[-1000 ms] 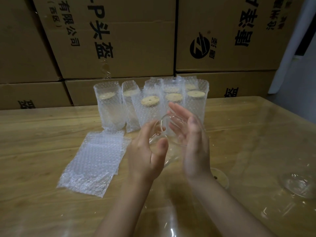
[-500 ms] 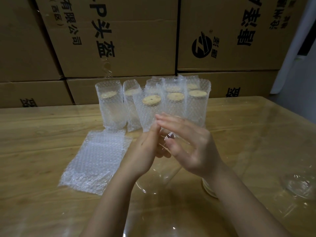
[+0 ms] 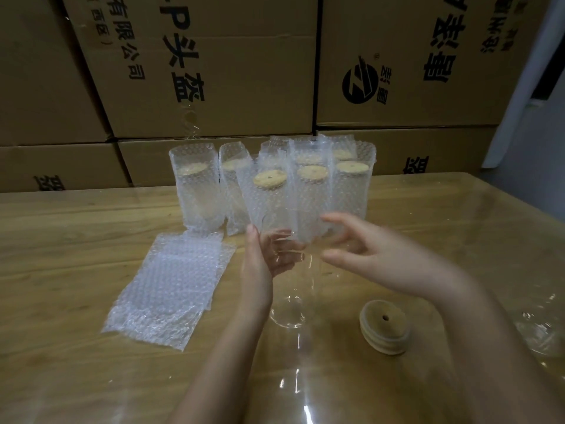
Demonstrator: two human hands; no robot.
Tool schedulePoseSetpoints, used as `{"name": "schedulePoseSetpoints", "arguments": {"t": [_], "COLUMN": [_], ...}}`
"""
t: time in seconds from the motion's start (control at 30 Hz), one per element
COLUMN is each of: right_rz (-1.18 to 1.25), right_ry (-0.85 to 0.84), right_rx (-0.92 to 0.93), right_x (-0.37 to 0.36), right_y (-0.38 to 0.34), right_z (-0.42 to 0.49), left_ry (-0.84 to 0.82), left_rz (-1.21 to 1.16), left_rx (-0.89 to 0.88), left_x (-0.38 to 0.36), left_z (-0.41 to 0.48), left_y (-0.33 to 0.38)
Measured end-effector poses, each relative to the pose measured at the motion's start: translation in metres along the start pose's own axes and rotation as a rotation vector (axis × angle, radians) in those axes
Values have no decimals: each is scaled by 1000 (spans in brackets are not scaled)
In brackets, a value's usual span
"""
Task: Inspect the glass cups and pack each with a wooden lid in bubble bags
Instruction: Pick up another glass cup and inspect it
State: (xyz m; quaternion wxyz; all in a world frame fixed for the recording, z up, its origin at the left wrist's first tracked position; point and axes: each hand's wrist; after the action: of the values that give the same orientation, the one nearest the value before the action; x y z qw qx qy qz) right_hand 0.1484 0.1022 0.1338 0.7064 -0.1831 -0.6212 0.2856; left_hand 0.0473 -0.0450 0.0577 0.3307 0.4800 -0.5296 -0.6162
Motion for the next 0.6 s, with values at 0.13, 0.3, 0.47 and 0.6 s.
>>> {"name": "schedulePoseSetpoints", "arguments": {"t": [0.13,0.3,0.47,0.6], "right_rz": [-322,-442,-581,-524], "right_ry": [-400,-641,-675,-483], "right_rx": [-467,-651,-672,-571], "right_x": [4,-16,-29,-18], "right_y": [13,26,40,46], "right_z": [-6,7,14,11], "left_ry": [53,107,104,94], "left_rz": [17,-10,0,10], "left_rx": [-61,-131,-142,-156], "left_x": [1,3,3,4], "left_z": [1,0,2,5], "left_y": [-19,-35,-40,-43]}}
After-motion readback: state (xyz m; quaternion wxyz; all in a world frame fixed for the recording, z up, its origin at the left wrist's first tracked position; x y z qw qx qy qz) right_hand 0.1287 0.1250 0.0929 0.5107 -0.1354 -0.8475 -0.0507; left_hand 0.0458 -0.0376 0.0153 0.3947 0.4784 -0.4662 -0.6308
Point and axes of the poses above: each hand's wrist, its own z-axis towards the middle knuckle, its own x-axis out of the back of the hand, y = z × x, and after that the axes turned 11 degrees about x, right-handed
